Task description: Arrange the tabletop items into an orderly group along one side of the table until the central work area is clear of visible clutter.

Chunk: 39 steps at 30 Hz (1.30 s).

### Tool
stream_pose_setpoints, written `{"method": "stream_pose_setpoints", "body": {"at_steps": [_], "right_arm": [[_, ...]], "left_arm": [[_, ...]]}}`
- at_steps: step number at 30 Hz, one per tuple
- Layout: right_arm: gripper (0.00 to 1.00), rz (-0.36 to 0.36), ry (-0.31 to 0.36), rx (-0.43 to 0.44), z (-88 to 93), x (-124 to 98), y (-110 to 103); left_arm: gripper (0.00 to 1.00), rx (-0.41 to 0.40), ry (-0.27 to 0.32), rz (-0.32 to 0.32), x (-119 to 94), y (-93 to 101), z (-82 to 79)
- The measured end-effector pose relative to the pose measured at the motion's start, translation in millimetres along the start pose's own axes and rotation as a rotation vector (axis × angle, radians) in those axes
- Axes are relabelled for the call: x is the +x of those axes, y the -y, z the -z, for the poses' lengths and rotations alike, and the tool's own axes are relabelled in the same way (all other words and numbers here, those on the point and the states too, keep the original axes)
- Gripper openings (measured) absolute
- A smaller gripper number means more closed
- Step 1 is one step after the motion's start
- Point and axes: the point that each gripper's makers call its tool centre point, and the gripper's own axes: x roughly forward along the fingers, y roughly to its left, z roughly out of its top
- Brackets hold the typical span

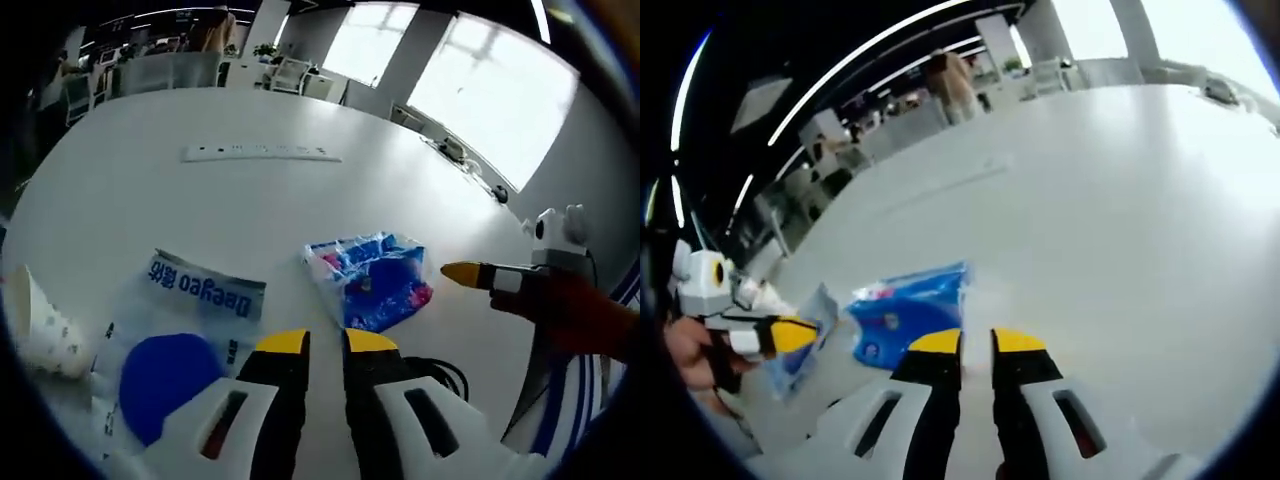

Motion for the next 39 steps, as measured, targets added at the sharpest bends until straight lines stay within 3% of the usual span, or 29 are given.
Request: {"method": "stream_pose_setpoints", "body": {"at_steps": [14, 25, 39], "right_arm": [[0.07, -0.035, -0.006, -0.050, 2.5, -7.2, -28.3], [0.05, -0.069, -0.013, -0.087, 4.8, -6.1, -51.9], [0.05, -0.129, -0.044, -0.144, 18.8, -2.4, -90.6]], "left_arm": [[0.08, -0.056, 0.066, -0.051, -41.5, -28.2, 5.8], [0.08, -0.071, 0.080, -0.094, -72.1, -51.0, 22.1], [0.08, -0.105, 0.103, -0.124, -92.2, -58.5, 35.5]]}}
